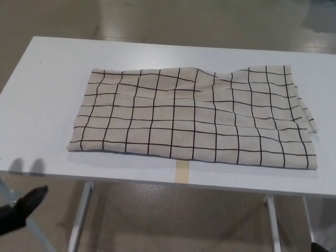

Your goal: Use the left hand to fold a white towel with checkered patterns in half.

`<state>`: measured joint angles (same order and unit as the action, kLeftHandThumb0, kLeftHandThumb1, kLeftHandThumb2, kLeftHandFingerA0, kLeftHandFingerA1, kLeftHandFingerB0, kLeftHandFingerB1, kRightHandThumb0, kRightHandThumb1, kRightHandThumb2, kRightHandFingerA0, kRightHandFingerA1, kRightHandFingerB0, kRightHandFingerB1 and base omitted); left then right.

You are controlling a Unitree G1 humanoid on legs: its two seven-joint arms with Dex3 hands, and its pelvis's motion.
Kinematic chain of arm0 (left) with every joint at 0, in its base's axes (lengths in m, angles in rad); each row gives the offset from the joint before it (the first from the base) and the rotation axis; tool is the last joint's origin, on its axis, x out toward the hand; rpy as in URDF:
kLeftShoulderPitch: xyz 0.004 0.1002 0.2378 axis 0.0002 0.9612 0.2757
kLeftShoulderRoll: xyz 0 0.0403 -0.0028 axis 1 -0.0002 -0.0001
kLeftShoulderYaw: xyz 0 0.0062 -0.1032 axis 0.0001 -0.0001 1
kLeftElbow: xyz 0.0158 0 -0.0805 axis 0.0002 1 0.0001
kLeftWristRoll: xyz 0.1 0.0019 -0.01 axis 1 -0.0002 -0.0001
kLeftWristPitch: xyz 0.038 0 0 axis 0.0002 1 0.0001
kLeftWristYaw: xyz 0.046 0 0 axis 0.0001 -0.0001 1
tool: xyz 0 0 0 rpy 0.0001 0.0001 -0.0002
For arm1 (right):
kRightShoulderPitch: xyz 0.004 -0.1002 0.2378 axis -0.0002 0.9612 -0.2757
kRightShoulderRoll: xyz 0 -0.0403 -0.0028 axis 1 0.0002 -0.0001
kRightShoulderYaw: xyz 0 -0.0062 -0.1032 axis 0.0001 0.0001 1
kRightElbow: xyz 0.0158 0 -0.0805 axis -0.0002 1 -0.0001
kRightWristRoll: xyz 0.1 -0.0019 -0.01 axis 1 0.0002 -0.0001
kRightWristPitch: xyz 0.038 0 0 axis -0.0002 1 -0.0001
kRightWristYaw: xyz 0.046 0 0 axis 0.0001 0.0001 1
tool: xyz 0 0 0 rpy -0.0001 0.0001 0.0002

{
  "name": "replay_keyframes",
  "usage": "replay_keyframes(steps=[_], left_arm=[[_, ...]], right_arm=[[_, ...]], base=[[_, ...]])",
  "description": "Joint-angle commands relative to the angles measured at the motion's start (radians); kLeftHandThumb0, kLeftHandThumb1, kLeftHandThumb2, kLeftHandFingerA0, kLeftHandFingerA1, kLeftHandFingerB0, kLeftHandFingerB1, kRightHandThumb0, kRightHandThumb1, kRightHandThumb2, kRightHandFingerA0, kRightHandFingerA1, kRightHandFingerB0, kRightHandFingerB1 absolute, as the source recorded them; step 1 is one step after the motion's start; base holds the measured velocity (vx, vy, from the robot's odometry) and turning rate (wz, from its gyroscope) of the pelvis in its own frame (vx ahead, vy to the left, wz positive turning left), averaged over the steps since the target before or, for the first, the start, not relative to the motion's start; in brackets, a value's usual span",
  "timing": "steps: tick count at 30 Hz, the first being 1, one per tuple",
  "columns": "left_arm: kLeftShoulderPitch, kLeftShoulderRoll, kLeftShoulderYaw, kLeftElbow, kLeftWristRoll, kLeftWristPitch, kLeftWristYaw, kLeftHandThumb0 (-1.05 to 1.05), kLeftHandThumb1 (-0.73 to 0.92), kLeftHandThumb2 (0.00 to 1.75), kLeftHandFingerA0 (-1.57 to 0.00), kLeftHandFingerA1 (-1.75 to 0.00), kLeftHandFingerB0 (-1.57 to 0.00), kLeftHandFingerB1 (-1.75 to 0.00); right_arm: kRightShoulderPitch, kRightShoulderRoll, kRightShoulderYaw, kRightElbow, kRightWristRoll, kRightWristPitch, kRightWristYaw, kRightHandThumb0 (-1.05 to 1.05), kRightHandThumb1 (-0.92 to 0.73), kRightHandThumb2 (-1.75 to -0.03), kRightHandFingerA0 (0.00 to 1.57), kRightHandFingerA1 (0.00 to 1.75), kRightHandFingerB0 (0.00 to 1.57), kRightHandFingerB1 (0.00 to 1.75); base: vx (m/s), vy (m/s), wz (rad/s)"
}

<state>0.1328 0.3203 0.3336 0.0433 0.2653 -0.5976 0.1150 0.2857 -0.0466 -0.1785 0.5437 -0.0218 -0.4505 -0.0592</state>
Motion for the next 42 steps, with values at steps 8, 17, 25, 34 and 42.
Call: replay_keyframes(steps=[8, 17, 25, 34, 42], left_arm=[[-0.372, 0.240, -0.307, 0.180, 0.583, 0.107, 0.083, -0.61, 0.39, 0.71, 0.00, 0.00, 0.00, -0.09], [-0.475, 0.261, -0.472, 0.329, 0.696, 0.233, 0.124, -0.13, 0.52, 0.60, 0.00, 0.00, 0.00, -0.07], [-0.530, 0.239, -0.592, 0.440, 0.742, 0.323, 0.153, 0.01, 0.66, 0.73, 0.00, 0.00, 0.00, -0.03], [-0.620, 0.216, -0.727, 0.637, 0.773, 0.407, 0.225, -0.05, 0.62, 0.57, 0.00, 0.00, 0.00, -0.05], [-0.678, 0.191, -0.818, 0.757, 0.762, 0.441, 0.269, -0.10, 0.55, 0.64, 0.00, 0.00, 0.00, -0.03]], right_arm=[[-0.005, -0.002, 0.014, 0.032, 0.004, -0.059, 0.012, -0.47, -0.82, -0.65, 0.30, 0.39, 0.25, 0.36], [-0.012, -0.004, 0.015, 0.039, 0.012, -0.055, 0.021, -0.46, -0.82, -0.64, 0.31, 0.40, 0.26, 0.37], [-0.007, 0.000, 0.013, 0.026, 0.018, -0.028, 0.019, -0.47, -0.82, -0.64, 0.31, 0.41, 0.27, 0.37], [-0.011, 0.000, 0.009, 0.020, 0.028, -0.024, 0.026, -0.41, -0.81, -0.64, 0.31, 0.41, 0.27, 0.37], [-0.015, 0.003, 0.008, 0.026, 0.030, -0.035, 0.027, -0.41, -0.81, -0.64, 0.31, 0.41, 0.27, 0.38]], base=[[0.00, 0.000, 0.00], [0.00, 0.000, 0.00], [0.00, 0.000, 0.00], [0.00, 0.000, 0.00], [0.00, 0.000, 0.00]])
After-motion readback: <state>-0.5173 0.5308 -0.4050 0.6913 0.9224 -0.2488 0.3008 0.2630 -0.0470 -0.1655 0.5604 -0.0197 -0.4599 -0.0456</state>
